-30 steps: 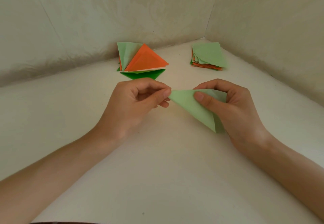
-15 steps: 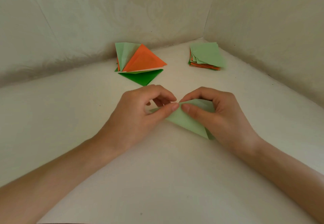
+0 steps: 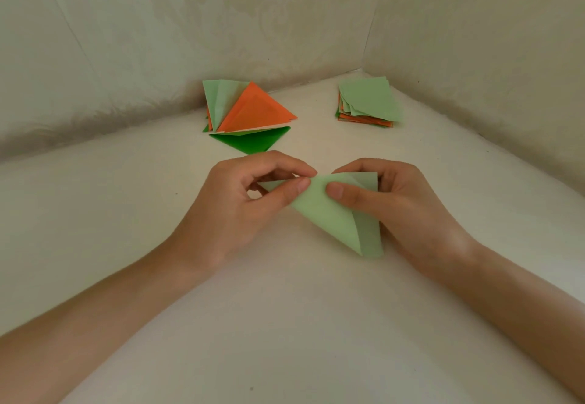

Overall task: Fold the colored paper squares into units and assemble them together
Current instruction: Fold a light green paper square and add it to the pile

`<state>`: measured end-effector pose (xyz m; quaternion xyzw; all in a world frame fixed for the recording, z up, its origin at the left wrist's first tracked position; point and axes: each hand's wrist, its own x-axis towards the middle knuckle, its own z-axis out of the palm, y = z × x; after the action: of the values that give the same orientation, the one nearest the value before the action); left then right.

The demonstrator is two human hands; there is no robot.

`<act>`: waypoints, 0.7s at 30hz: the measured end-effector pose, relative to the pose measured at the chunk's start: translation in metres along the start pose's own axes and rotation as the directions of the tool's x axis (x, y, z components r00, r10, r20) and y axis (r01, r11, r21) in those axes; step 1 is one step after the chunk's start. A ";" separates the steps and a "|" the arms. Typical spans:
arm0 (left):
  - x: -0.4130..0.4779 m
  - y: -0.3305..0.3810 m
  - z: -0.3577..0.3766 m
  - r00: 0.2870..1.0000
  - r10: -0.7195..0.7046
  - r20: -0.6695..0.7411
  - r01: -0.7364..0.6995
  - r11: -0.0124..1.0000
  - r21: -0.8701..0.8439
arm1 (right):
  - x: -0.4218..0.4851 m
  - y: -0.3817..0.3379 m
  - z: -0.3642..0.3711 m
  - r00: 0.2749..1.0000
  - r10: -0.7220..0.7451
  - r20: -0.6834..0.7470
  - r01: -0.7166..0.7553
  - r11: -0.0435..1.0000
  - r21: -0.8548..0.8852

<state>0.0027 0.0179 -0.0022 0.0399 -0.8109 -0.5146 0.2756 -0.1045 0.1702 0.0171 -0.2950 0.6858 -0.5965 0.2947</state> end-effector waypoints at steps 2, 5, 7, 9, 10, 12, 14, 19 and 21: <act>0.000 0.001 0.000 1.000 0.008 -0.011 -0.008 1.000 0.002 | 0.000 -0.001 0.000 1.000 0.017 0.007 -0.017 1.000 0.016; -0.001 0.001 0.000 1.000 0.021 -0.014 -0.021 1.000 0.007 | 0.000 -0.001 0.000 1.000 0.013 -0.012 -0.013 0.998 0.063; -0.001 0.001 -0.001 0.999 0.041 0.002 -0.041 0.998 0.038 | -0.001 0.000 0.000 1.000 -0.008 -0.027 0.010 0.997 0.080; -0.002 0.003 -0.001 0.998 0.061 0.028 -0.062 0.996 0.059 | -0.001 -0.001 0.001 0.998 -0.045 -0.033 0.048 0.994 0.095; -0.003 0.004 0.000 0.997 0.067 0.043 -0.069 0.996 0.054 | -0.001 -0.001 0.001 0.997 -0.062 -0.033 0.065 0.993 0.096; -0.004 0.005 0.001 0.993 0.092 0.071 -0.096 0.994 0.050 | -0.002 -0.001 0.001 0.996 -0.082 -0.033 0.085 0.993 0.083; -0.004 0.005 0.002 0.990 0.109 0.085 -0.114 0.992 0.058 | -0.002 0.000 0.001 0.995 -0.088 -0.037 0.091 0.993 0.071; -0.003 0.003 0.003 0.993 0.061 0.100 -0.072 0.991 0.115 | -0.001 0.002 0.000 0.993 -0.107 -0.055 0.107 0.994 -0.009; -0.002 0.001 0.003 0.995 0.063 0.082 -0.079 0.975 0.207 | 0.001 0.004 -0.002 0.990 -0.125 -0.067 0.114 0.981 -0.156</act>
<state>0.0034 0.0216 -0.0034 0.0203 -0.8713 -0.4173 0.2576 -0.1071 0.1713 0.0132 -0.3341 0.7209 -0.5702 0.2085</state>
